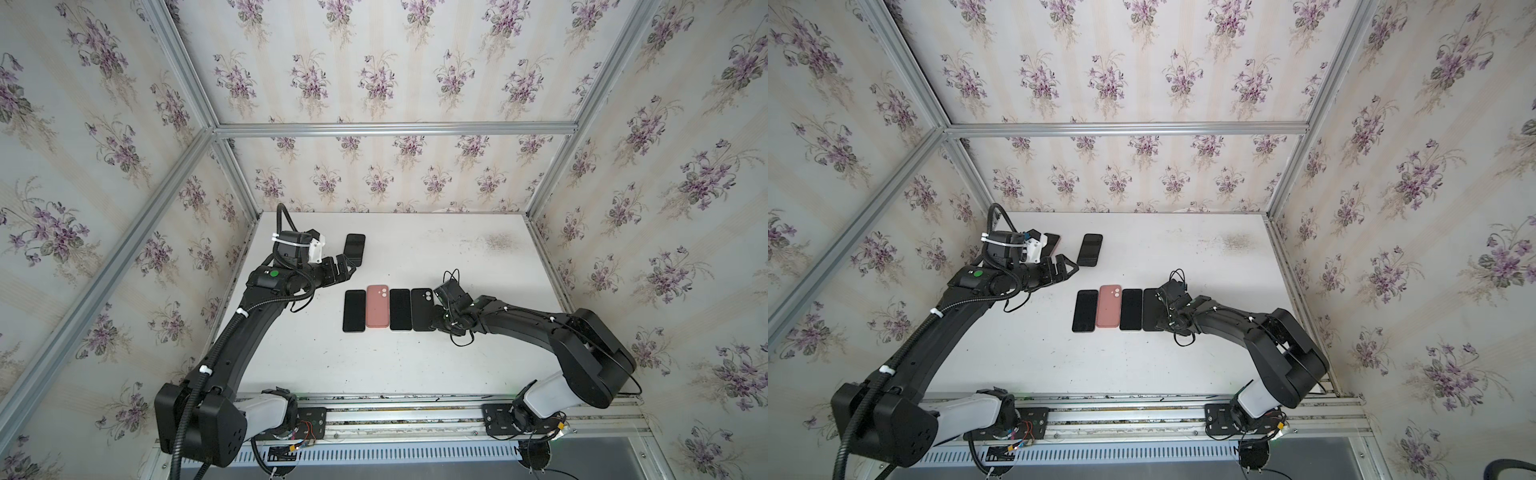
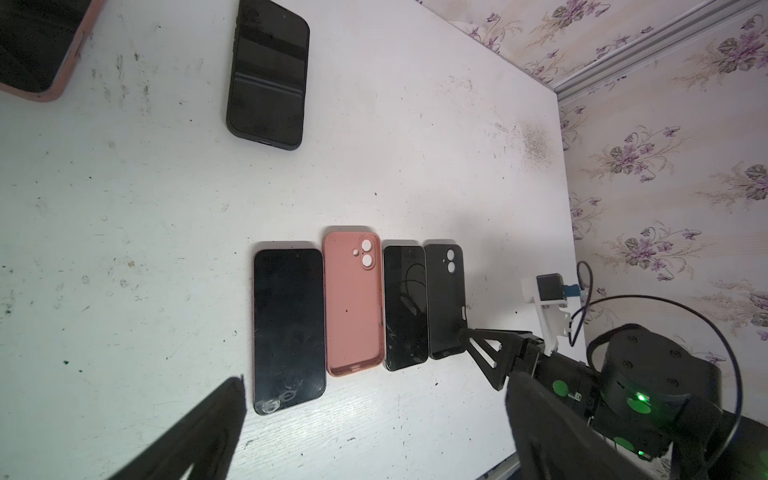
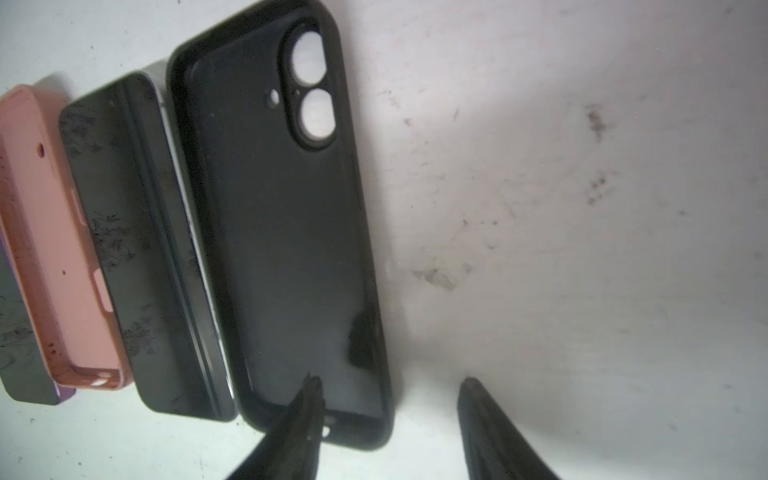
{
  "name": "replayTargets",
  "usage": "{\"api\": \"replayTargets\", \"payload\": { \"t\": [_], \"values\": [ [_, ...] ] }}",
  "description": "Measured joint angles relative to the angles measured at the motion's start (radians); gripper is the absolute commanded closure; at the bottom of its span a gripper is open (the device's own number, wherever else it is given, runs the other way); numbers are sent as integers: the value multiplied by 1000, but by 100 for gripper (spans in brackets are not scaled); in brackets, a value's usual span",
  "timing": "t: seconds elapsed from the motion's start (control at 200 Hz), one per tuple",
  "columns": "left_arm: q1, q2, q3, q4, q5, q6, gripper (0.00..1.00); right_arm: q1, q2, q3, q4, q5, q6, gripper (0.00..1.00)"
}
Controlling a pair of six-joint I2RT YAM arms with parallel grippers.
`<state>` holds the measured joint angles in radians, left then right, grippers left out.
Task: Take the phone out of the phone case
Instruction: 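Reach the left gripper to the far black phone and grasp it while right draws back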
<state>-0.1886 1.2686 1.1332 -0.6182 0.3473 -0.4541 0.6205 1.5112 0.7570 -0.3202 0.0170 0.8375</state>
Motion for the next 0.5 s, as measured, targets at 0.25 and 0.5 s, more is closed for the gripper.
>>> {"api": "replayTargets", "payload": {
  "t": [0.25, 0.5],
  "values": [
    [0, 135, 128, -30, -90, 2, 0, -1, -167, 1, -103, 69, -117, 1],
    [-5, 364, 323, -95, -211, 72, 0, -1, -337, 38, -167, 104, -269, 1]
  ]
}}
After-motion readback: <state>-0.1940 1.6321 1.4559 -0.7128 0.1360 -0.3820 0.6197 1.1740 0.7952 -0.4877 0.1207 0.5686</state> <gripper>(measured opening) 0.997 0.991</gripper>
